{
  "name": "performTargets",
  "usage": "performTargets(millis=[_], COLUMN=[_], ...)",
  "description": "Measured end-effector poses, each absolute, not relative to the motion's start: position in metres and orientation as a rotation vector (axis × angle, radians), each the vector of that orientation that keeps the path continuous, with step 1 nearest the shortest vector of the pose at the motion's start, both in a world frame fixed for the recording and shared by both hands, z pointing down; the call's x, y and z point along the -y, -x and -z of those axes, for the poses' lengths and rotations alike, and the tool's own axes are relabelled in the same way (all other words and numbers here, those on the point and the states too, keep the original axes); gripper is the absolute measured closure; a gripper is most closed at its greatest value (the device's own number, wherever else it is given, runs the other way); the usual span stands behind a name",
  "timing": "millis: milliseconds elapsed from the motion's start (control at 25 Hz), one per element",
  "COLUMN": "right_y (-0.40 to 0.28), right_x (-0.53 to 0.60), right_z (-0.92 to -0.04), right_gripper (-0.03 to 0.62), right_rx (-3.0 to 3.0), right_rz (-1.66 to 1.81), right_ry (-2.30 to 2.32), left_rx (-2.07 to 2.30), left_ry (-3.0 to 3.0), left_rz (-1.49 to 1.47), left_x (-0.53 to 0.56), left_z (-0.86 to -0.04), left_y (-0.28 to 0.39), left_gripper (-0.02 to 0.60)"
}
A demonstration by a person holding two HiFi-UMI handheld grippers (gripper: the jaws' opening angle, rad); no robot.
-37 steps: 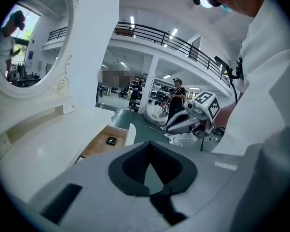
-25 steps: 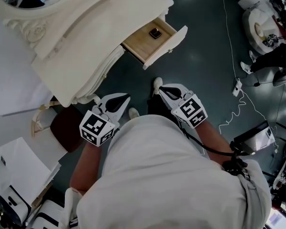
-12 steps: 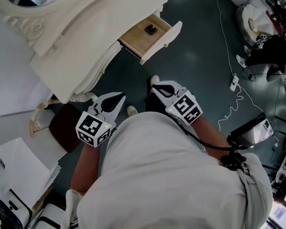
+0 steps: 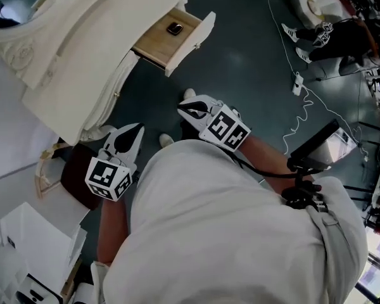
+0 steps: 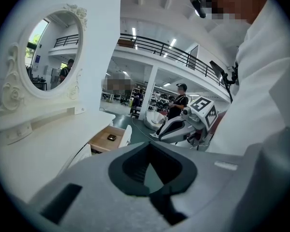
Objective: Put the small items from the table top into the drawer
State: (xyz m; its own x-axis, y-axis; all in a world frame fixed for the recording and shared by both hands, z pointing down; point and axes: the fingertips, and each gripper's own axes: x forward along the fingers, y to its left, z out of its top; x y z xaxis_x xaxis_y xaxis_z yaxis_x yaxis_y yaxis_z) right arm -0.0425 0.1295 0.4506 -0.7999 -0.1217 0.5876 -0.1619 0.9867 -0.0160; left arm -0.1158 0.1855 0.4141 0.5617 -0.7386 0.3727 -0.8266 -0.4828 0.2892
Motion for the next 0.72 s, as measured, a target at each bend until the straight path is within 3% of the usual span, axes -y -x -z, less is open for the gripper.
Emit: performTargets(millis=[720], right_y=[0.043], right_x=[-0.113], right_z=[-0.451], right_gripper=[0.594], right_rx=[2.489], right_rz=[-0.05], right_ry=[-0.217], left_rx=[1.228], left_ry=[-2.358], left_rz=[-0.27], left_x=[-0.167], left_z=[-0.421], left_y=[0.119], left_gripper=[0.58])
